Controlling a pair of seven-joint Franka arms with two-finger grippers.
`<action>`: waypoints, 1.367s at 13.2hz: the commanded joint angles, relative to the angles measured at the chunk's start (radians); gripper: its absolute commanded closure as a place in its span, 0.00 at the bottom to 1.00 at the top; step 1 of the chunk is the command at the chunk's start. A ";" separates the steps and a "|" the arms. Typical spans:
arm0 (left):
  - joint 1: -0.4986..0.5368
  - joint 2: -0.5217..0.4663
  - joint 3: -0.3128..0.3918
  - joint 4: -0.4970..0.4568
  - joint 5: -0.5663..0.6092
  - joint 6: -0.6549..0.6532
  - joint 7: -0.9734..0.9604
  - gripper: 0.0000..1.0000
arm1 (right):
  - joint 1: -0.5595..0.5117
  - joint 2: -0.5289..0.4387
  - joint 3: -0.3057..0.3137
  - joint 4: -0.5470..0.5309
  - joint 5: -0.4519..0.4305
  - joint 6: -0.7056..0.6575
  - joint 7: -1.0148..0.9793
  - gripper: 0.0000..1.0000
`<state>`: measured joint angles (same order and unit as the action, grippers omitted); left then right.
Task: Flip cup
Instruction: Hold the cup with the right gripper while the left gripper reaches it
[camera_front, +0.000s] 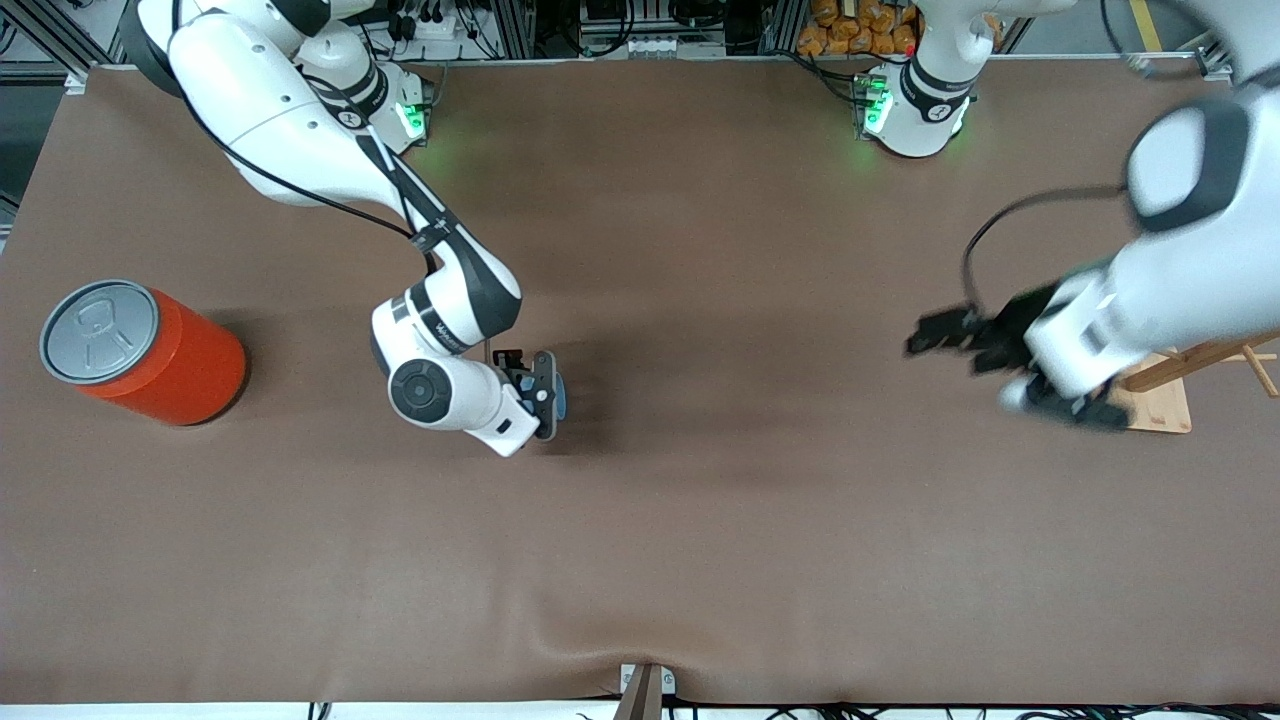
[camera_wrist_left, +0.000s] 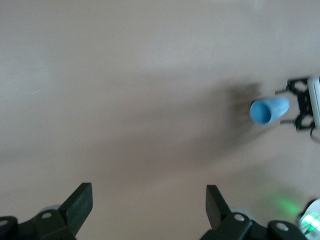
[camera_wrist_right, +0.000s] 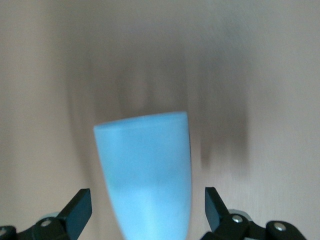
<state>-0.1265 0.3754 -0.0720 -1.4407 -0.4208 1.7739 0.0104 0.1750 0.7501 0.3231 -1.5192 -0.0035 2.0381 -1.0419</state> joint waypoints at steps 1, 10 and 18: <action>-0.031 0.123 -0.031 0.034 -0.157 0.120 -0.006 0.00 | -0.058 -0.018 0.010 0.028 0.031 -0.093 0.155 0.00; -0.410 0.473 -0.049 0.061 -0.731 0.728 0.019 0.00 | -0.115 -0.055 -0.019 0.050 0.131 -0.213 0.667 0.00; -0.518 0.631 -0.051 0.203 -0.794 0.785 0.019 0.18 | -0.235 -0.140 -0.154 0.054 0.042 -0.441 0.847 0.00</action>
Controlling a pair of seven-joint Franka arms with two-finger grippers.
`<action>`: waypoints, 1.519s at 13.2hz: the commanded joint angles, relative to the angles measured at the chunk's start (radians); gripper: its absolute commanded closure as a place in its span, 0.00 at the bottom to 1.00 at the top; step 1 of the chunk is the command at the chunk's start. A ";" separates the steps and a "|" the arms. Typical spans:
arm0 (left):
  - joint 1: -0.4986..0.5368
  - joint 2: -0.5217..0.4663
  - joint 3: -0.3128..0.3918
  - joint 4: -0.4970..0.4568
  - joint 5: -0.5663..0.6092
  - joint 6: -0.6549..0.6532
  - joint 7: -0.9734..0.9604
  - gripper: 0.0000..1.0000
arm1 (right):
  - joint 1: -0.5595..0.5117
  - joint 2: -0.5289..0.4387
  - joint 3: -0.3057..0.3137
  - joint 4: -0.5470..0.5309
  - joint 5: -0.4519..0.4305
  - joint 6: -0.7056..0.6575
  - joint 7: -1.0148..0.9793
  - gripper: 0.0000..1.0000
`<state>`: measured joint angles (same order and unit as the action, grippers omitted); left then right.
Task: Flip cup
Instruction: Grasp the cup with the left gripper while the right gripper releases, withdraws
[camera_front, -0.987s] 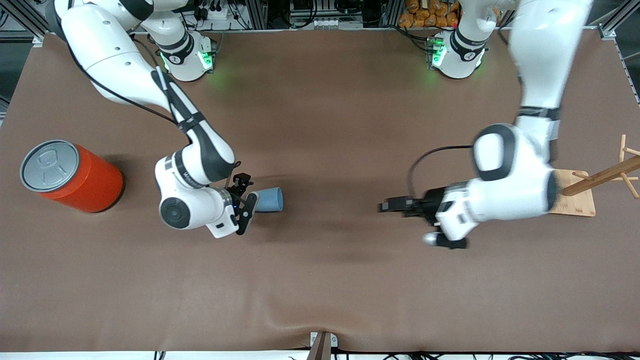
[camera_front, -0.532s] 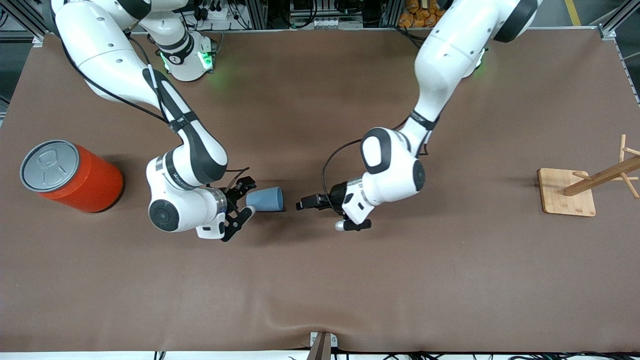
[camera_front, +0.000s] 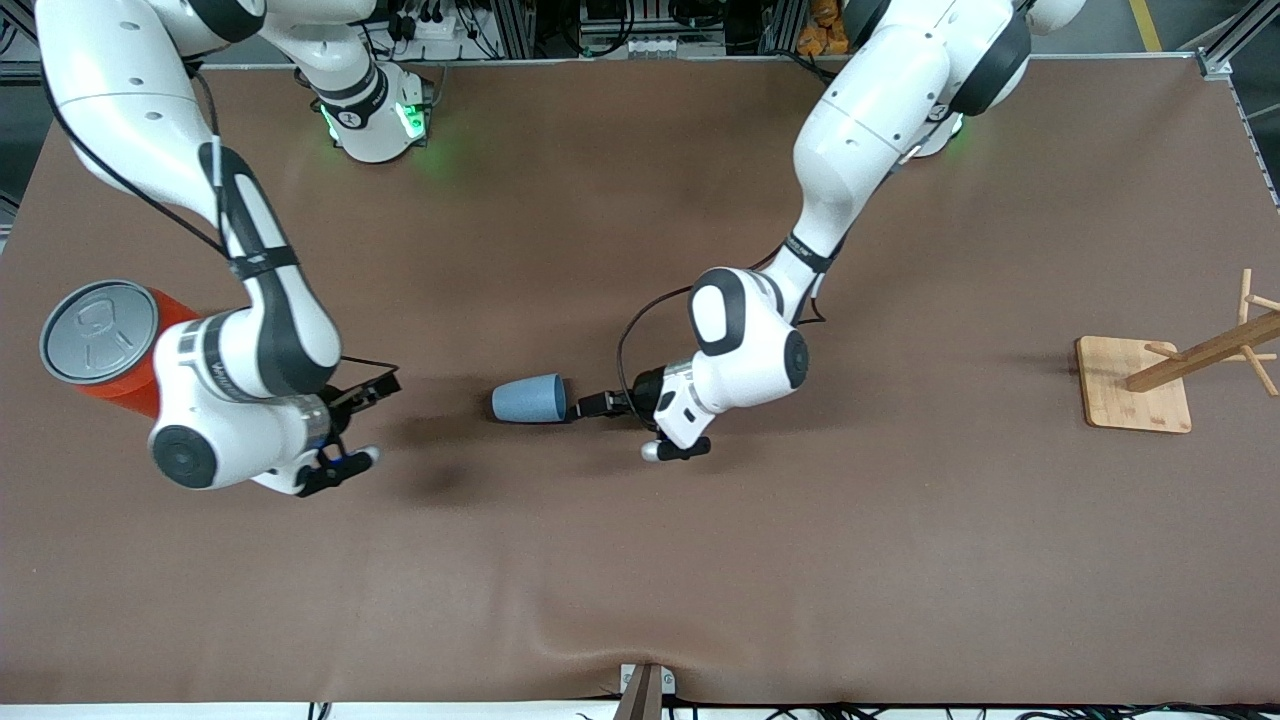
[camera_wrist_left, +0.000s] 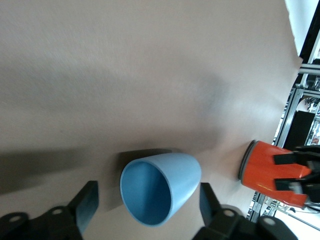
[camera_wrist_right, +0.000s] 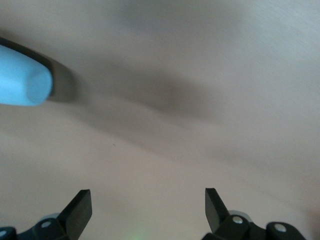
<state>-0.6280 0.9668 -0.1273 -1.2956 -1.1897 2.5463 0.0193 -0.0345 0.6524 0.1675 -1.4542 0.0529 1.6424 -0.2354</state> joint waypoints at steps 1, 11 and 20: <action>-0.024 0.041 0.003 0.058 -0.027 0.012 0.010 0.22 | -0.033 -0.056 -0.003 -0.009 -0.016 -0.064 0.053 0.00; -0.090 0.115 -0.017 0.137 -0.079 0.074 0.008 0.50 | -0.088 -0.157 -0.020 -0.001 -0.013 -0.271 0.306 0.00; -0.104 0.002 0.073 0.116 -0.041 0.088 -0.030 1.00 | -0.162 -0.186 -0.017 0.018 0.005 -0.286 0.307 0.00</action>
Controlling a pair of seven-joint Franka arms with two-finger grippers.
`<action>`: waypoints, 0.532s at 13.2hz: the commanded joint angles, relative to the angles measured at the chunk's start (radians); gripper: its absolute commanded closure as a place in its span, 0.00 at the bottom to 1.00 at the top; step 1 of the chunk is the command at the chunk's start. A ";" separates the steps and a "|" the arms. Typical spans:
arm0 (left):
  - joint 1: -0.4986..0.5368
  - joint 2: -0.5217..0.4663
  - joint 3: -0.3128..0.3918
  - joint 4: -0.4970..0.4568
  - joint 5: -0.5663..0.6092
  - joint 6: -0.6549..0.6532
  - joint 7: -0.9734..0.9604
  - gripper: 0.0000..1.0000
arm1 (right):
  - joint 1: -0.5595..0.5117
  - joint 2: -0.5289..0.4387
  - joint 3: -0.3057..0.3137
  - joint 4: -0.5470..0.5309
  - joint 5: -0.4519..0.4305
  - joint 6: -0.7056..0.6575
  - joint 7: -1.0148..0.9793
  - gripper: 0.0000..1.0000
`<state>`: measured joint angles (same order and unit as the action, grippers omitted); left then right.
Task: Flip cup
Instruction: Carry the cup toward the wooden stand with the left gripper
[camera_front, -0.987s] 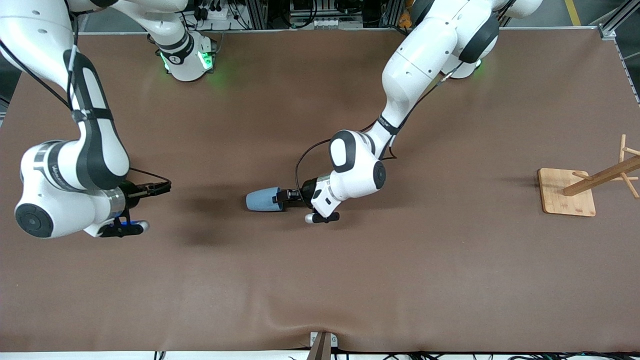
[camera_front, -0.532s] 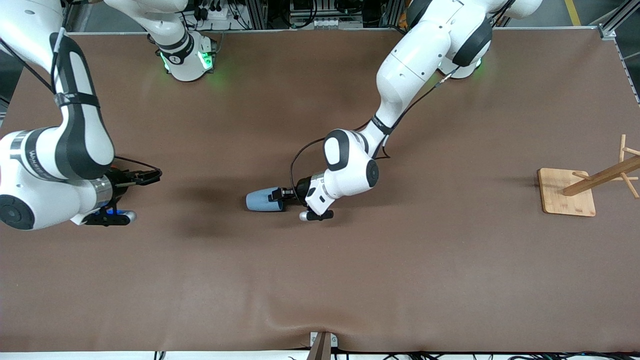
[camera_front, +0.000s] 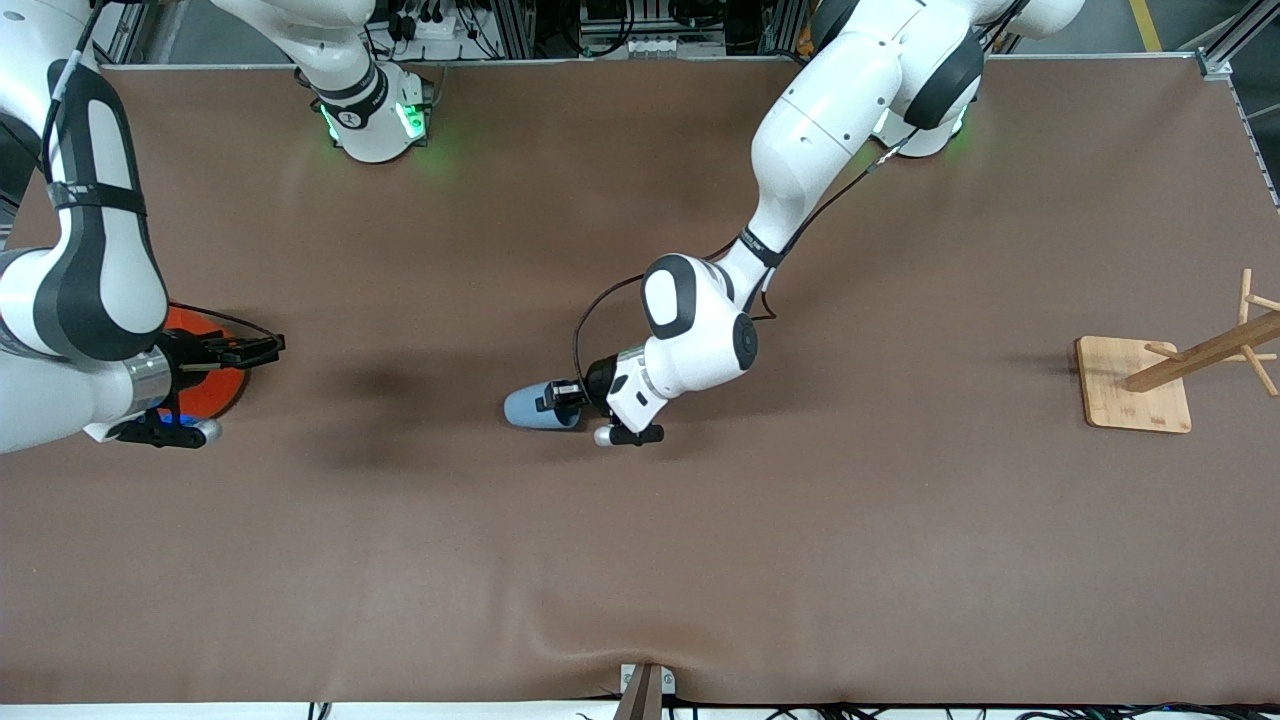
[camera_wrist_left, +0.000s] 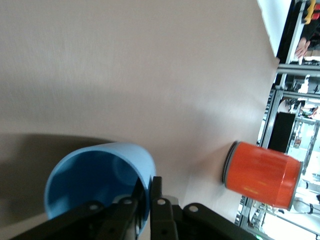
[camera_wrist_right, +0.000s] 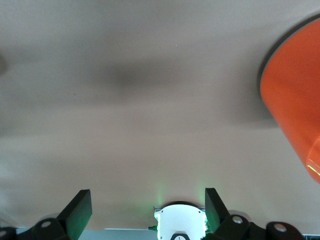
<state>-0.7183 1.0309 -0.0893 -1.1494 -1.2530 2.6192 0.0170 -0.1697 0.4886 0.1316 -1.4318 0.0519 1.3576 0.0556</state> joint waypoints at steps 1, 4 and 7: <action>-0.013 -0.099 0.063 -0.035 0.058 0.015 -0.064 1.00 | -0.037 -0.030 0.019 -0.004 0.006 -0.002 0.016 0.00; 0.003 -0.227 0.160 -0.097 0.217 -0.010 -0.211 1.00 | -0.034 -0.050 0.019 0.014 -0.004 0.037 0.016 0.00; 0.087 -0.383 0.243 -0.206 0.377 -0.172 -0.238 1.00 | -0.031 -0.100 0.023 0.019 0.002 0.151 0.015 0.00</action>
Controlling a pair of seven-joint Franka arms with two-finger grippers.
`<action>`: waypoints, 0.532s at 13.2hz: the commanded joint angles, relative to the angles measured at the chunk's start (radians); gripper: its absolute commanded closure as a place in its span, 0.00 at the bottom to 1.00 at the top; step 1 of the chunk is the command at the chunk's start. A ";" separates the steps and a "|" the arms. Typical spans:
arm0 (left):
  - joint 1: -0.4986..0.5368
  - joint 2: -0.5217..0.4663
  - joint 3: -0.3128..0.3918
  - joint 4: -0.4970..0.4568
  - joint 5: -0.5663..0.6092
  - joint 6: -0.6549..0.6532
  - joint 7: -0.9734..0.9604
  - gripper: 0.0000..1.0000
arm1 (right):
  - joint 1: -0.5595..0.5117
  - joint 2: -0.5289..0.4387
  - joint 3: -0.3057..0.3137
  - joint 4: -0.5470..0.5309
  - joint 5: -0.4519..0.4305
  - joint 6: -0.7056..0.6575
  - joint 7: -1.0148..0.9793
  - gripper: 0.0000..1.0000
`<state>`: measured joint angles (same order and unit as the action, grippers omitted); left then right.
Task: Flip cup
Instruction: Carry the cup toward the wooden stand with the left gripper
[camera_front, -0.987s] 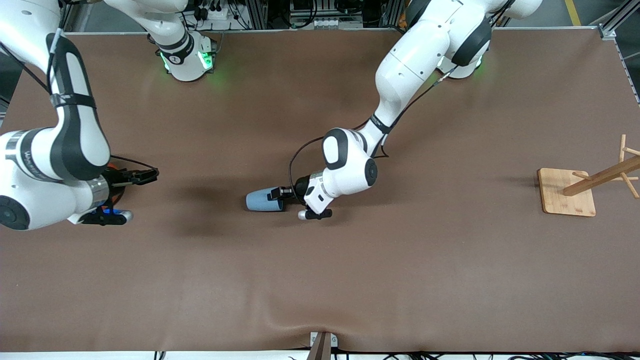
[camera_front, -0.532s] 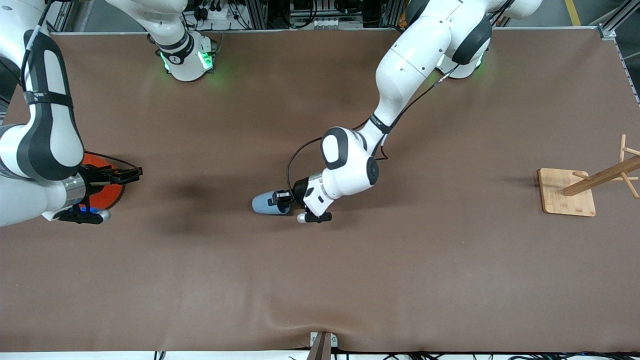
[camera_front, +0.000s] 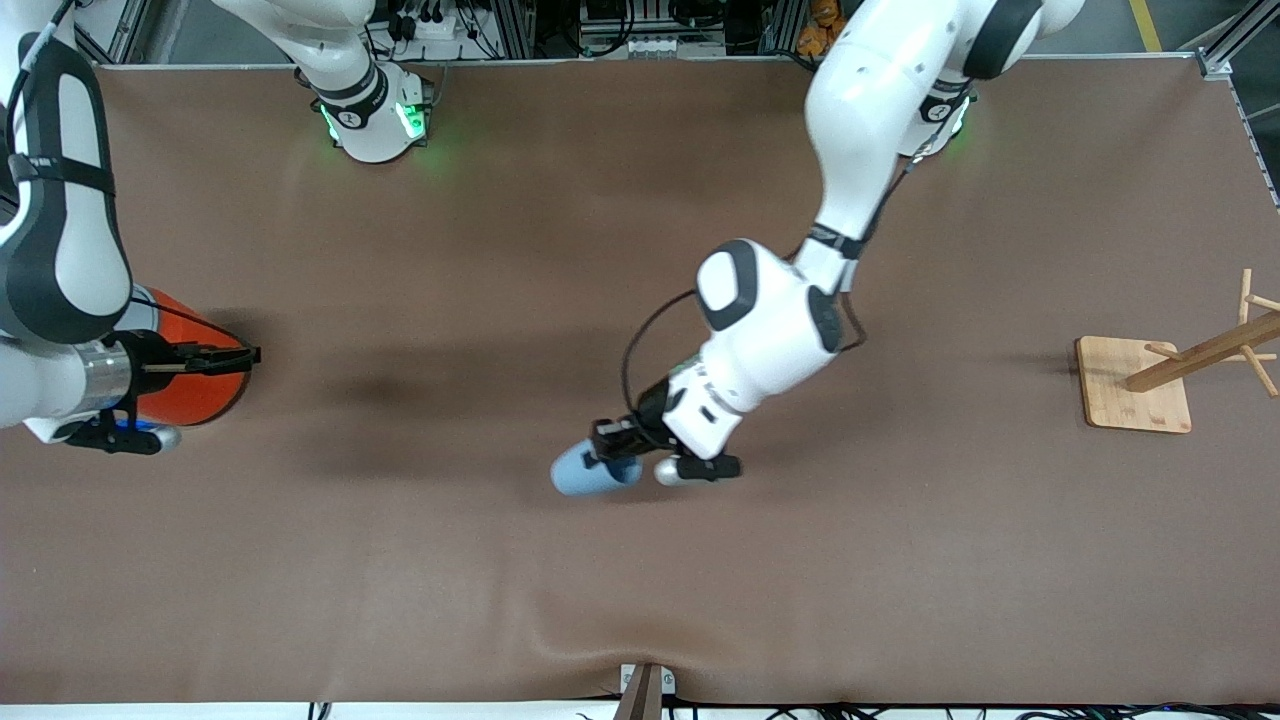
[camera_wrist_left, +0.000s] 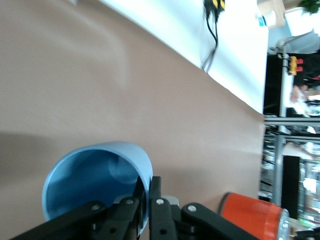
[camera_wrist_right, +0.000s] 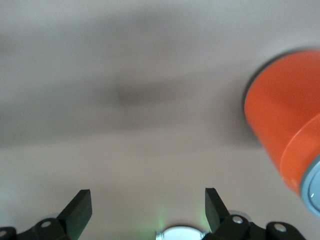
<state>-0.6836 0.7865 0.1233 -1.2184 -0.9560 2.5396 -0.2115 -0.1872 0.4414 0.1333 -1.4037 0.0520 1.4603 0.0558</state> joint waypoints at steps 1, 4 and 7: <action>0.108 -0.188 0.036 -0.159 0.150 -0.169 -0.009 1.00 | -0.011 -0.081 0.025 -0.009 0.003 0.080 0.015 0.00; 0.232 -0.268 0.036 -0.174 0.501 -0.399 -0.012 1.00 | 0.023 -0.211 0.025 -0.017 0.003 0.084 0.016 0.00; 0.266 -0.328 0.036 -0.315 0.848 -0.424 -0.028 1.00 | 0.034 -0.343 0.023 -0.063 -0.001 0.065 0.015 0.00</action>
<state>-0.4158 0.5175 0.1673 -1.4049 -0.2495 2.0924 -0.2219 -0.1557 0.1982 0.1595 -1.3907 0.0530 1.5224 0.0590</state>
